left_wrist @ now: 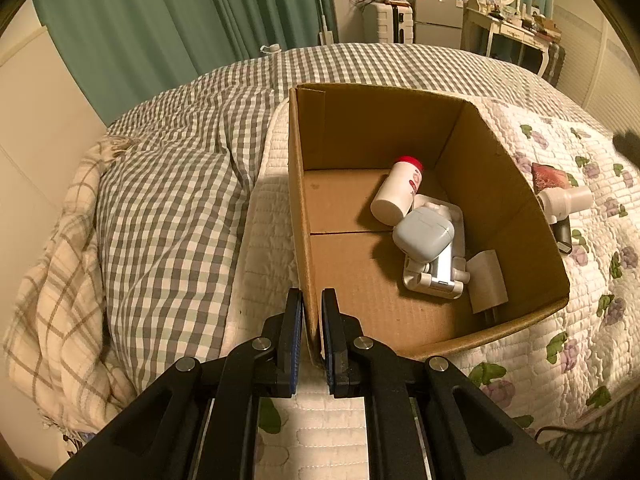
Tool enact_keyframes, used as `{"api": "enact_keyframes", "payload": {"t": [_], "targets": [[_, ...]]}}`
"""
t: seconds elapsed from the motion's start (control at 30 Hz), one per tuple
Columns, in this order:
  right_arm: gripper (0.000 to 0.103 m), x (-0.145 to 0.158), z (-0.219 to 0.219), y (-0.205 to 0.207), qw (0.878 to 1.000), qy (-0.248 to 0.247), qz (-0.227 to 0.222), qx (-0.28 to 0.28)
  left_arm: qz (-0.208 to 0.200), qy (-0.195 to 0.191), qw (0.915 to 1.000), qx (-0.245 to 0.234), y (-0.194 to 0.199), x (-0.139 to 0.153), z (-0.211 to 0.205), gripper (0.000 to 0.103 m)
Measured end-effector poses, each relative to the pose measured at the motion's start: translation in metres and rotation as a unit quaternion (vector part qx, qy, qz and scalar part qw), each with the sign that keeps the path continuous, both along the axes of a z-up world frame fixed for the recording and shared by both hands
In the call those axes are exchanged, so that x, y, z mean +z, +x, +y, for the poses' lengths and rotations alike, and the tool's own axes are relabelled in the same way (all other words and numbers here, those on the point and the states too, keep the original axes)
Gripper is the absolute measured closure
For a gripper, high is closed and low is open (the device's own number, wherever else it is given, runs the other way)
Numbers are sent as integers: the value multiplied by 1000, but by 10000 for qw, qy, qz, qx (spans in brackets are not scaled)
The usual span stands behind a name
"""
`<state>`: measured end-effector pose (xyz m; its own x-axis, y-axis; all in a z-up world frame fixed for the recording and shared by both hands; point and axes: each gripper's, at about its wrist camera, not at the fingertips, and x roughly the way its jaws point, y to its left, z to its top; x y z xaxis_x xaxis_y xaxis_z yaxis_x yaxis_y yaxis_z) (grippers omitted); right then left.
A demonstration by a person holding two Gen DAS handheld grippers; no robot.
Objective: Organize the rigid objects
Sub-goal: 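Lower the light-blue earbud case into the box and open the right gripper, then grasp the white plastic bottle with the right gripper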
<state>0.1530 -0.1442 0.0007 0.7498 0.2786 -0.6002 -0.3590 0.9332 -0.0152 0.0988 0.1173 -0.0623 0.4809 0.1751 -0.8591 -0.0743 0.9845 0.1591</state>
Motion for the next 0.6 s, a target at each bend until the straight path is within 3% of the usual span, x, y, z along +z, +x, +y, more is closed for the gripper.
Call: {"api": "enact_keyframes", "payload": {"t": [0.27, 0.37, 0.6], "targets": [[27, -86, -44, 6, 9964, -57, 668, -522, 37, 43, 10000, 53, 1, -1, -1, 95], [27, -120, -44, 8, 9933, -390, 872, -654, 49, 64, 9999, 65, 1, -1, -2, 95], [27, -122, -46, 15, 9941, -127, 930, -549, 50, 72, 9999, 107, 1, -1, -3, 95]]}}
